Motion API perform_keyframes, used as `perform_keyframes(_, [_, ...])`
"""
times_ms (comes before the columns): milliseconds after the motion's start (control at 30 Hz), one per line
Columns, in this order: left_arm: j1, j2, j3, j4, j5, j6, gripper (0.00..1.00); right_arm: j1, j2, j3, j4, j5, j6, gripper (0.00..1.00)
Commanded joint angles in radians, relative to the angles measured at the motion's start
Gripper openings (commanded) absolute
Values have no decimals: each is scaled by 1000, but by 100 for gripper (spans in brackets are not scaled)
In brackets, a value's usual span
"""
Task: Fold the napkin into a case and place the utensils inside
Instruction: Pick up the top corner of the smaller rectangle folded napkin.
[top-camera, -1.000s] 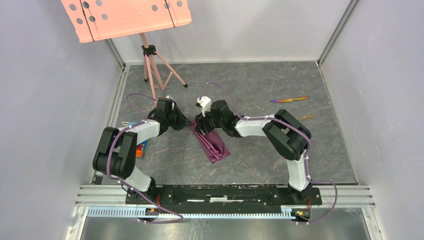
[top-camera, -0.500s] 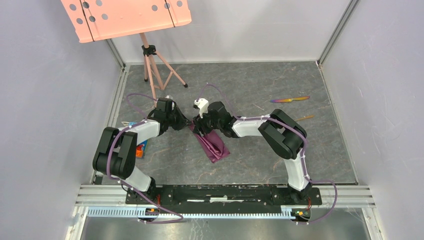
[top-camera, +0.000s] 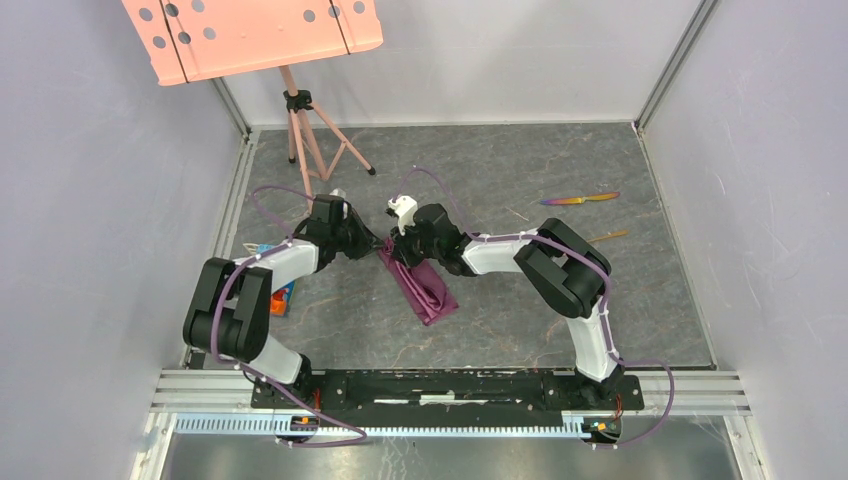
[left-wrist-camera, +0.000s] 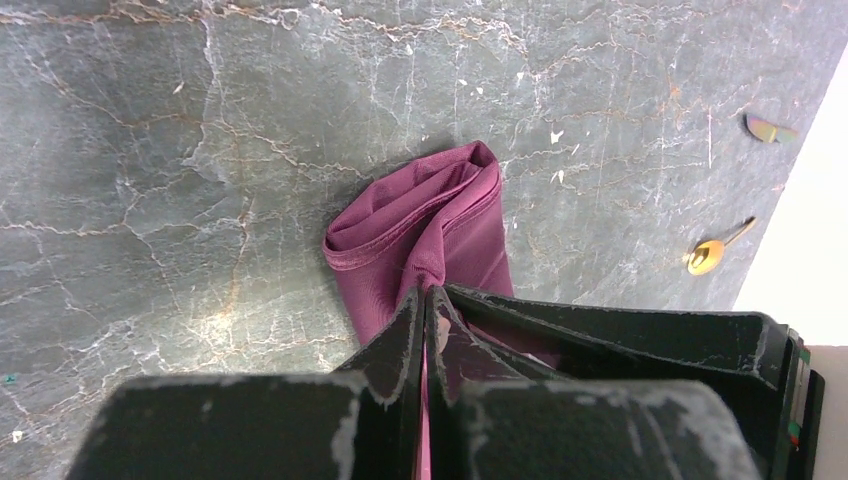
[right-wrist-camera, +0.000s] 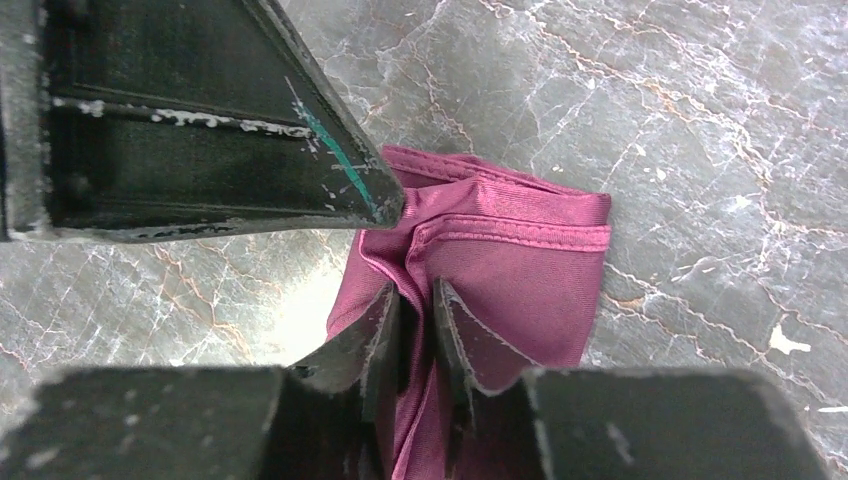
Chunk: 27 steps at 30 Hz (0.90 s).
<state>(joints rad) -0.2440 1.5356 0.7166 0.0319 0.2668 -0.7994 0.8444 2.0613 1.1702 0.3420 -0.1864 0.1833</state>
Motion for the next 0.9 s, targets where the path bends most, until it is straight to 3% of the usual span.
perform_keyframes(0, [-4, -40, 16, 4, 16, 3, 3, 7, -22, 19, 37, 27, 14, 17])
perform_keyframes(133, [-3, -70, 3, -3, -3, 14, 11, 7, -69, 1, 15, 59, 46, 5])
perform_keyframes(200, [-3, -96, 0, -23, -28, 29, 28, 6, -95, -8, -8, 79, 70, 0])
perform_keyframes(300, [-5, -143, -10, -67, -83, 54, 65, 3, -142, -53, -3, 115, 124, 0])
perform_keyframes(333, [-6, -154, -17, -74, -97, 59, 73, 0, -155, -65, -4, 120, 149, 0])
perform_keyframes(367, [-8, -164, -23, -79, -109, 66, 74, -4, -161, -74, -3, 118, 169, 0])
perform_keyframes(433, [-23, -173, -32, -88, -134, 77, 73, -13, -170, -89, 0, 115, 215, 0])
perform_keyframes(533, [-82, -176, -38, -91, -212, 107, 63, -22, -170, -95, 1, 101, 268, 0])
perform_keyframes(667, [-181, -147, 12, -136, -370, 161, 39, -33, -176, -106, 8, 97, 308, 0])
perform_keyframes(867, [-280, -79, 84, -159, -488, 237, 34, -50, -177, -113, 17, 81, 337, 0])
